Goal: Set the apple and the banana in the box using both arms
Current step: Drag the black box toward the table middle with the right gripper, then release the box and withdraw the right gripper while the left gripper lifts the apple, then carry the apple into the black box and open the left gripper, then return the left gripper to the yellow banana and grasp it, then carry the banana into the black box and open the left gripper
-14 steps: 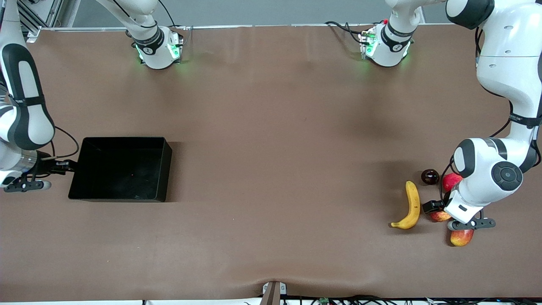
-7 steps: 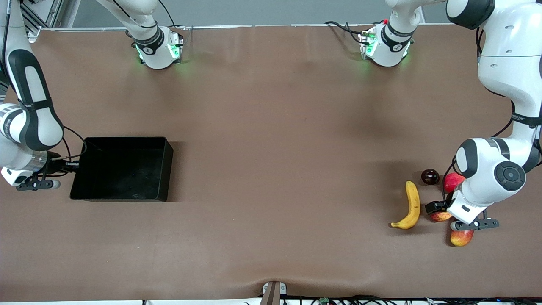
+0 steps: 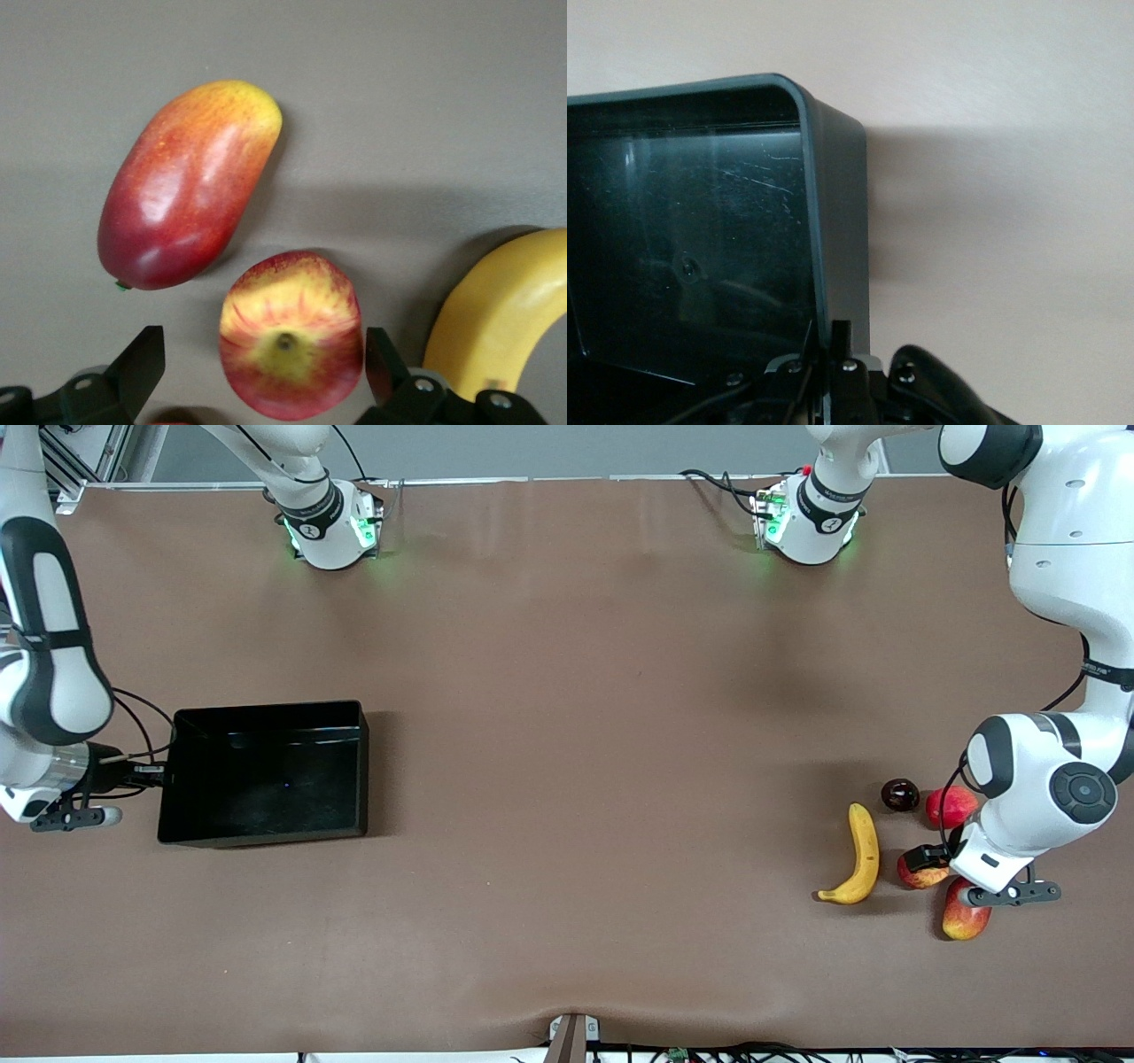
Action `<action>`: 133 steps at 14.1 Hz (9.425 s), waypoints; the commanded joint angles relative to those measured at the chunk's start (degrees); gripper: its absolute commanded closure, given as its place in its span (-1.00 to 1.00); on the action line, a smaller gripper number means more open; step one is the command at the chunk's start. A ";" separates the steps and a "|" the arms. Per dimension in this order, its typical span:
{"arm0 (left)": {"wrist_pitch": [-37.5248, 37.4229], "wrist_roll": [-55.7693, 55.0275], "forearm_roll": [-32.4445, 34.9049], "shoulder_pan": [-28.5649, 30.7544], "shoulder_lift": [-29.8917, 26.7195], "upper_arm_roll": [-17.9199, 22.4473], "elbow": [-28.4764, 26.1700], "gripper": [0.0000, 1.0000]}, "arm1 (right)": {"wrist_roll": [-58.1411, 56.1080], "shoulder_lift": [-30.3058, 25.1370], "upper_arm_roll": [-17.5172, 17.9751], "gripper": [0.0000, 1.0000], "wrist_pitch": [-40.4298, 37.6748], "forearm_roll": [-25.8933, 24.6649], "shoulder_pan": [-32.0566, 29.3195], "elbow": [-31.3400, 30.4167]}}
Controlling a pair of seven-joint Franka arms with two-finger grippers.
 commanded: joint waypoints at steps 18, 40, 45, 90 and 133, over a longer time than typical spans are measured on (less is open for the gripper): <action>-1.55 -0.40 0.63 -0.61 -1.07 -2.61 -0.49 1.00 | 41.94 5.80 0.78 1.00 5.05 11.19 40.95 9.26; -11.49 -13.41 1.42 -5.18 -8.47 -11.50 -0.67 1.00 | 51.55 1.96 -3.79 -1.00 -10.64 1.17 36.06 25.79; -11.84 -18.05 1.42 -7.72 -8.55 -11.67 -0.75 1.00 | 44.45 -6.21 -3.96 -1.00 -21.28 -0.57 28.41 25.44; -18.29 -15.30 3.36 -8.80 -2.59 -10.80 9.27 -1.00 | 22.72 -29.08 -3.61 -1.00 -25.88 -7.97 16.18 8.83; -14.84 -34.58 9.07 -25.81 -0.91 -21.88 9.88 1.00 | 22.02 -28.99 -3.88 -1.00 -25.96 -7.62 15.30 8.74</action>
